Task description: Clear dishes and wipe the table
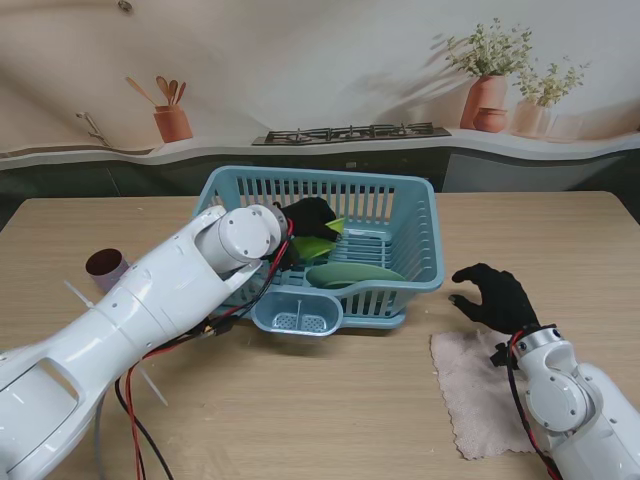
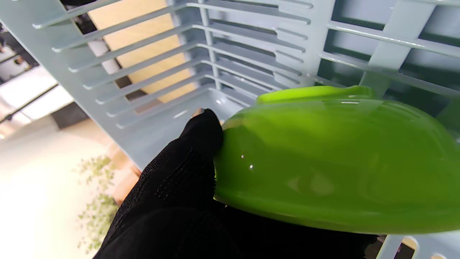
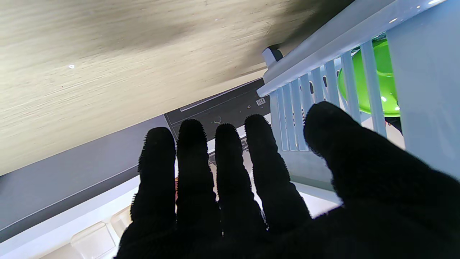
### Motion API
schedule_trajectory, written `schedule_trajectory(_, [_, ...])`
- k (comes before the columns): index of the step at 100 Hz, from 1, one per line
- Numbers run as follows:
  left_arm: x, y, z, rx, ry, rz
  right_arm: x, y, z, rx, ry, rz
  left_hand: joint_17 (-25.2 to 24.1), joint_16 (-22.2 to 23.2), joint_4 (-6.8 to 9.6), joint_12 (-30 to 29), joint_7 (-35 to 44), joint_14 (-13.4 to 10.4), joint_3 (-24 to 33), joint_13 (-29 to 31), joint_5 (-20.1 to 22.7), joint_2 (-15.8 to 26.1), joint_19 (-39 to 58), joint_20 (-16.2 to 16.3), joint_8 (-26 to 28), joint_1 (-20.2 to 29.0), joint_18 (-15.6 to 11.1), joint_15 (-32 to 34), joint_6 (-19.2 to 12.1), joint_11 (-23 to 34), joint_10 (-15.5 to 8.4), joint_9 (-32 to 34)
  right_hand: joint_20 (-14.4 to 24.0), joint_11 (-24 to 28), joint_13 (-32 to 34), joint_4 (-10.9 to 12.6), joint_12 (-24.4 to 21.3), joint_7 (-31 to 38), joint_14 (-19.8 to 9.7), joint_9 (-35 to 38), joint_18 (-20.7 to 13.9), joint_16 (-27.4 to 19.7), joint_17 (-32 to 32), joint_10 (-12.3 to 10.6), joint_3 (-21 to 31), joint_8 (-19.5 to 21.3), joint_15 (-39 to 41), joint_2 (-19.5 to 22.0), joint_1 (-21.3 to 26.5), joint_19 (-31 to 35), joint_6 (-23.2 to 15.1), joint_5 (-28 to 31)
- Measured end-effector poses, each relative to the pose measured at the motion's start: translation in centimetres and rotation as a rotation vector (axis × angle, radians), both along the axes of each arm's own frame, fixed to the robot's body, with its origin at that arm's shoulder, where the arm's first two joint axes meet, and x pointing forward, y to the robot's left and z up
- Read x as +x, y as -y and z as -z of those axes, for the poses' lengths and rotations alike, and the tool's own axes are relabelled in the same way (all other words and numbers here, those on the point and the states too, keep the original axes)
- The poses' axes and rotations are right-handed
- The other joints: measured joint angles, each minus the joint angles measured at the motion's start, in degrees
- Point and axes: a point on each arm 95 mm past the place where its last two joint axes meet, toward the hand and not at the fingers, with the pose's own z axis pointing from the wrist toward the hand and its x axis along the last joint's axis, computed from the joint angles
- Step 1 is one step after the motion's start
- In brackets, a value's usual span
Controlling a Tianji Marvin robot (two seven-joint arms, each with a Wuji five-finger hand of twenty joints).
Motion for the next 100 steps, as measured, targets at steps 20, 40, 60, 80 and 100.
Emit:
schedule_trajectory(20, [0.08,0.27,-0.04,-0.005,-0.020,0.000,0.01,-0.01,0.04,0.001,-0.001,0.000,-3.8,-2.9,0.00,-0.1,-0.6,0.1,0.0,-2.8,0.0,0.0,-5.1,-0.1,-2.2,0.0,0.0,-4.3,-0.8,-3.4,-0.8,0.0,0.0,-0.1,0.0,0.0,0.0,0.0,0.0,0.0,0.0,0.0,0.0,0.0,0.0,0.0,-0.1,0.0,0.0,0.0,0.0,0.0])
schedule_trajectory(40, [0.06,0.38,0.06,-0.011,-0.042,-0.010,0.01,0.00,0.07,0.001,-0.002,0.000,-11.4,-7.9,0.00,-1.3,-2.1,-0.2,-1.2,-5.7,0.0,0.0,-13.0,-2.9,-7.5,0.1,-0.3,-10.8,-2.6,-8.8,-2.7,-0.1,0.0,-0.4,0.0,0.0,0.0,0.0,0.0,0.0,0.0,0.0,0.0,0.0,0.0,0.0,-0.1,0.0,0.0,0.0,0.0,0.0])
schedule_trajectory(60, [-0.04,0.46,0.17,-0.002,-0.065,-0.007,0.02,0.03,0.08,0.002,-0.001,0.001,-20.0,-13.1,0.02,-3.3,-1.9,-1.7,-3.7,-10.7,-1.4,0.8,-21.8,-8.4,-12.2,0.6,-3.4,-16.7,-4.8,-14.0,-4.9,-2.7,0.0,-0.5,0.0,0.0,0.0,0.0,0.0,0.0,0.0,0.0,0.0,0.0,0.0,0.0,-0.1,0.0,0.0,0.0,0.0,0.0])
schedule_trajectory(80, [-0.20,0.54,0.32,0.004,-0.088,-0.001,0.02,0.05,0.10,0.002,-0.002,0.001,-23.2,-15.3,0.22,-6.9,0.3,-2.5,-4.5,-13.2,-4.5,0.8,-24.0,-10.4,-16.1,0.5,-4.9,-18.3,-8.1,-13.6,-5.5,-7.0,0.0,-0.5,0.0,0.0,0.0,0.0,0.0,0.0,0.0,0.0,-0.1,0.0,0.0,0.0,-0.1,0.0,0.0,0.0,0.0,0.0])
schedule_trajectory(100, [-0.25,0.56,0.24,0.004,-0.086,0.004,0.02,0.05,0.11,0.002,-0.002,0.001,-25.6,-16.0,0.49,-8.9,0.6,-3.6,-0.5,-15.8,-5.6,0.5,-25.1,-11.2,-16.9,-4.1,-4.9,-20.1,-11.1,-13.0,-6.0,-10.0,0.0,-0.5,0.0,0.0,0.0,0.0,0.0,0.0,0.0,0.0,-0.1,0.0,0.0,0.0,-0.1,0.0,0.0,0.0,0.0,0.0])
